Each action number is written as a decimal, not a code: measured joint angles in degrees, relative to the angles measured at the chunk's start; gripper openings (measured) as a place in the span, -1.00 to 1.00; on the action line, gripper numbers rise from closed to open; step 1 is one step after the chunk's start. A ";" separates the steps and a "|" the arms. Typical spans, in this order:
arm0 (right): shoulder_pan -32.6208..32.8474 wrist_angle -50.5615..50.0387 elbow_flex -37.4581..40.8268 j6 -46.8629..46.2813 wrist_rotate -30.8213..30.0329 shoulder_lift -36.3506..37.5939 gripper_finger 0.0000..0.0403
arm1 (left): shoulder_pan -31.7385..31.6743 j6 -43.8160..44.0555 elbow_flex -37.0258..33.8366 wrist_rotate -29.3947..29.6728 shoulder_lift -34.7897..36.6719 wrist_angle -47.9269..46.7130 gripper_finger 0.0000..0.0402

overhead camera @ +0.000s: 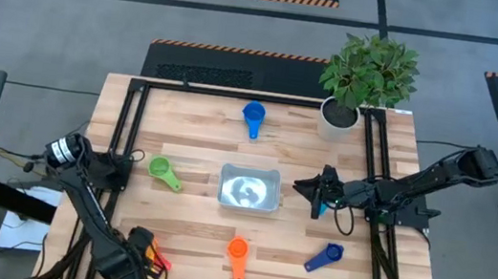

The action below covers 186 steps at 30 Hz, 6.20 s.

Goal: Nest measuring cups in basket
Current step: Stack the yellow measuring cup on top of the red measuring cup, then adjust the stacked measuring cups, then remove the yellow measuring cup from the red measuring cup

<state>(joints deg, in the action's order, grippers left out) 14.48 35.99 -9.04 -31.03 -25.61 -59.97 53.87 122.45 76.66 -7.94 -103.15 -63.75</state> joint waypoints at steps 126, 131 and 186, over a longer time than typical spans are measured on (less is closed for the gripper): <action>0.13 -3.08 0.00 -0.48 0.04 0.01 -0.46 | -20.32 -75.98 -9.79 17.42 7.31 -4.48 -0.33; 0.13 -3.07 0.00 -0.48 0.04 0.00 -0.46 | -21.32 -62.57 -9.79 26.18 13.71 -12.83 -0.23; -3.37 -5.64 -6.65 -4.11 0.36 -11.97 -0.46 | -32.87 -70.77 -29.42 13.43 31.80 22.50 -0.23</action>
<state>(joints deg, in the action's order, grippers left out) 11.11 30.35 -15.68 -35.14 -25.24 -71.94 20.99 51.68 47.24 5.49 -71.35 -41.26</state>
